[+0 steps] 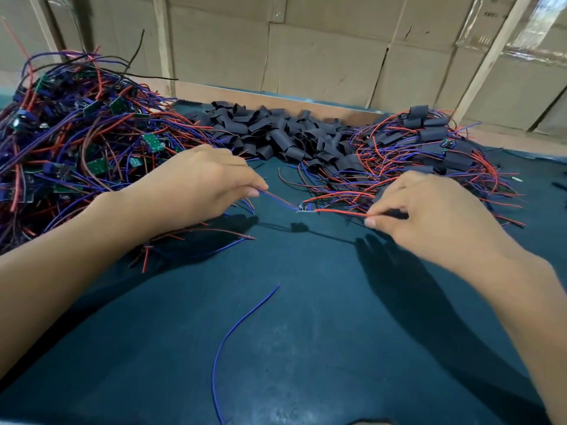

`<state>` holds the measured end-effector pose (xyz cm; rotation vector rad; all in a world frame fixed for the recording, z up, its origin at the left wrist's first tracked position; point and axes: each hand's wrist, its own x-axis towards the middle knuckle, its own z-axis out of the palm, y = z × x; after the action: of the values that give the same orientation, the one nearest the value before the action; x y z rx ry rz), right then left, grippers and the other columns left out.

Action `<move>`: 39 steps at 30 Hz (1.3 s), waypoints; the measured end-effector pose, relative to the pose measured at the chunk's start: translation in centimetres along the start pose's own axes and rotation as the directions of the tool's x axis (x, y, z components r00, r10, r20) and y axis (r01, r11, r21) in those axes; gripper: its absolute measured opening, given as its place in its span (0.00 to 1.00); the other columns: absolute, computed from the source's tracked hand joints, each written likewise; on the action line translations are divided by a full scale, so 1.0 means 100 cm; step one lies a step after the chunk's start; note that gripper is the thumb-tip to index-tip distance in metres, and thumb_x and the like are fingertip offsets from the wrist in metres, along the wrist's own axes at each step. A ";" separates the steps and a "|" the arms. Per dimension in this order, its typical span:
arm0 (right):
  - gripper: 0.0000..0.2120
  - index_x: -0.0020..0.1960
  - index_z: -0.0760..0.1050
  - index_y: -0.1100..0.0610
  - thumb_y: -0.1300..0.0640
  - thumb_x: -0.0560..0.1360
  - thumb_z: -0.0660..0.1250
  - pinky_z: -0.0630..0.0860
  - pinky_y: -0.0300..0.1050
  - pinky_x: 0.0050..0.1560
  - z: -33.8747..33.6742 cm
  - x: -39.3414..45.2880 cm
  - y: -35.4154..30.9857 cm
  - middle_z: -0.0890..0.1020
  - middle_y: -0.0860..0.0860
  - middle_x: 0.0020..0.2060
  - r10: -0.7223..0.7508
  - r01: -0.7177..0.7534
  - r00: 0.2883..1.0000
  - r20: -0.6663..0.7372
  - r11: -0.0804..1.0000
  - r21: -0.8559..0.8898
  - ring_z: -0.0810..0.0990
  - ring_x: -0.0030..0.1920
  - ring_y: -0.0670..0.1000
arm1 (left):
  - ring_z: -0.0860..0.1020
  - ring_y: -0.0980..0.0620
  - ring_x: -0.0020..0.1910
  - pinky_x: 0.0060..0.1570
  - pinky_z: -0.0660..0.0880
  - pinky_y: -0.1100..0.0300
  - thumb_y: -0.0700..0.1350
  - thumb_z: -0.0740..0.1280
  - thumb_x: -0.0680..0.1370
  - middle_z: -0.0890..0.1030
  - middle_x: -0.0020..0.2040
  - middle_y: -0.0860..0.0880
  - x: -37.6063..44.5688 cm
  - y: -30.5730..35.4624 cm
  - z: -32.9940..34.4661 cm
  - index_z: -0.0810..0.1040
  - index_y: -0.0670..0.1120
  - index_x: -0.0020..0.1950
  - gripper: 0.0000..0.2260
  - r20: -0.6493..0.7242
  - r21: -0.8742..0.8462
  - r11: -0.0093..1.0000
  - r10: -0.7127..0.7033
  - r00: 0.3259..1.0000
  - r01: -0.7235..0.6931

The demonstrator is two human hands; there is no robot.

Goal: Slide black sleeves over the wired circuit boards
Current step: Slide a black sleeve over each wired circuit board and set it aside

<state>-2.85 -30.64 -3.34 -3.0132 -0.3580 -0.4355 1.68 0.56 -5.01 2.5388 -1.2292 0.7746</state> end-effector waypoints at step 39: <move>0.12 0.55 0.83 0.61 0.68 0.78 0.64 0.64 0.23 0.47 0.034 -0.009 -0.059 0.83 0.51 0.47 -0.069 0.145 0.981 -0.181 0.881 0.451 0.73 0.45 0.42 | 0.62 0.33 0.69 0.61 0.69 0.32 0.43 0.66 0.79 0.63 0.72 0.40 0.114 -0.118 0.084 0.61 0.43 0.75 0.26 0.177 0.366 0.800 -0.561 0.809 0.475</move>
<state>-4.19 -24.78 -6.60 -2.4834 -0.5328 -0.5114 19.80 -3.06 -5.46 3.1080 -0.4083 0.5120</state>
